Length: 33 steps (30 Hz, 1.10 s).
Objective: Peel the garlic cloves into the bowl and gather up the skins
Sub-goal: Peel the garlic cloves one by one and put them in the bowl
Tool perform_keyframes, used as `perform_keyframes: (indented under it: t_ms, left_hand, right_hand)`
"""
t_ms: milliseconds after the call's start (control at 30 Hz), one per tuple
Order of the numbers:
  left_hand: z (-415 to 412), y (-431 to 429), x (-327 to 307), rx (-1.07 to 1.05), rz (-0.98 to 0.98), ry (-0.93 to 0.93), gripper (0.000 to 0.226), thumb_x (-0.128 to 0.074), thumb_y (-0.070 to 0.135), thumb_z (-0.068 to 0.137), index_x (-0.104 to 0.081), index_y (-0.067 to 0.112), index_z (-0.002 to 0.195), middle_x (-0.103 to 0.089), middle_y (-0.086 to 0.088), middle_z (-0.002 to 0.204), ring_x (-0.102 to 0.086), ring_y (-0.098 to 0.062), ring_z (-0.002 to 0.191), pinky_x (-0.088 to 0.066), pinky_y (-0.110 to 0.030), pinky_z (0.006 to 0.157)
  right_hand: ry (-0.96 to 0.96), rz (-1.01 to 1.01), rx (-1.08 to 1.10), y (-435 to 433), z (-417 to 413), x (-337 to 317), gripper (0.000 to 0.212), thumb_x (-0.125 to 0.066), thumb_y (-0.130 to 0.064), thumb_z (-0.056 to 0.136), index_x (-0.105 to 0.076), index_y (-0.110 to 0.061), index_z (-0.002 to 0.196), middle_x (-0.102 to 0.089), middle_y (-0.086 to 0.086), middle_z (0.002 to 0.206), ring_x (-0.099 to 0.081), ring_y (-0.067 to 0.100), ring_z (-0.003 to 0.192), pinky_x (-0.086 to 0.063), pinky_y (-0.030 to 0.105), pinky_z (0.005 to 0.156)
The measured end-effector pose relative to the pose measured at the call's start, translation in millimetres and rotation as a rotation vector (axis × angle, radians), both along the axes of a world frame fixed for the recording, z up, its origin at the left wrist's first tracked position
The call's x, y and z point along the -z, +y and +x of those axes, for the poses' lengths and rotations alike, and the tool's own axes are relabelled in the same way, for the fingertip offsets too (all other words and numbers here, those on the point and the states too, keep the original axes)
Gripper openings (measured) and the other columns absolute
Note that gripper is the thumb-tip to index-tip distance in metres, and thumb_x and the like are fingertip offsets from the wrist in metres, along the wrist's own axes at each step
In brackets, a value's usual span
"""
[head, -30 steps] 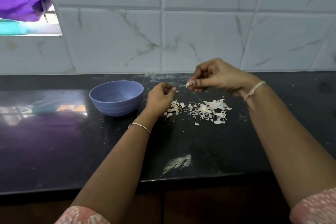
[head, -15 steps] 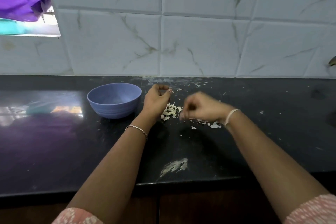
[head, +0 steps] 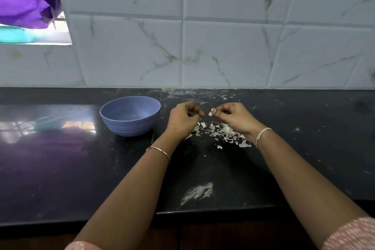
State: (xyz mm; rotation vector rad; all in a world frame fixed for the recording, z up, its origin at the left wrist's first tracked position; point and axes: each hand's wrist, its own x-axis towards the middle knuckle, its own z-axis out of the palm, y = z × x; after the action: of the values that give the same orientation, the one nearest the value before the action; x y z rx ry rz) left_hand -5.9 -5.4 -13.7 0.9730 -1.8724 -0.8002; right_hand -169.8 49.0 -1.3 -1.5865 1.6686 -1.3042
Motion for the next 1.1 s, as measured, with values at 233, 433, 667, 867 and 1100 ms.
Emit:
perform_keyframes:
  t_ms: [233, 433, 667, 867, 1100]
  left_hand:
    - [-15, 3, 4, 0.03, -0.126, -0.09, 0.014, -0.062, 0.017, 0.089, -0.071, 0.016, 0.1, -0.064, 0.0, 0.092, -0.057, -0.009, 0.077, -0.041, -0.017, 0.069]
    - [-32, 3, -7, 0.074, -0.045, 0.029, 0.008, -0.076, 0.021, 0.084, -0.07, 0.02, 0.089, -0.072, 0.004, 0.091, -0.064, -0.009, 0.08, -0.054, -0.023, 0.074]
    - [-41, -4, -5, 0.101, 0.134, 0.126, 0.006, -0.067, 0.013, 0.091, -0.065, 0.009, 0.094, -0.07, -0.006, 0.084, -0.069, -0.02, 0.071, -0.06, -0.044, 0.079]
    - [-42, -4, 1, 0.137, 0.241, 0.216, 0.003, -0.067, 0.008, 0.091, -0.064, 0.007, 0.093, -0.068, -0.009, 0.08, -0.066, -0.013, 0.061, -0.056, -0.026, 0.06]
    - [-41, -3, 2, 0.206, 0.352, 0.351, 0.008, -0.072, 0.001, 0.085, -0.071, 0.003, 0.092, -0.069, -0.008, 0.074, -0.065, -0.014, 0.065, -0.059, -0.023, 0.067]
  right_hand:
    - [-0.145, 0.018, 0.047, 1, -13, -4, 0.022, -0.065, -0.032, 0.091, -0.074, -0.014, 0.084, -0.071, -0.002, 0.08, -0.053, 0.007, 0.07, -0.042, 0.008, 0.056]
    - [-0.223, -0.001, 0.092, 5, -15, 2, 0.024, -0.063, -0.032, 0.093, -0.075, -0.011, 0.091, -0.068, -0.002, 0.076, -0.053, -0.006, 0.058, -0.037, 0.005, 0.05]
    - [-0.248, -0.059, 0.159, 5, -14, 3, 0.015, -0.07, -0.024, 0.089, -0.071, -0.012, 0.08, -0.063, -0.006, 0.065, -0.052, 0.002, 0.058, -0.041, 0.011, 0.048]
    - [-0.23, -0.076, 0.141, 7, -11, 2, 0.004, -0.077, -0.016, 0.082, -0.075, -0.015, 0.08, -0.07, 0.003, 0.076, -0.06, 0.006, 0.068, -0.044, 0.013, 0.052]
    - [-0.21, -0.074, 0.2, 3, -10, 2, 0.006, -0.078, -0.015, 0.079, -0.075, -0.014, 0.074, -0.068, 0.003, 0.071, -0.057, 0.009, 0.067, -0.044, 0.017, 0.055]
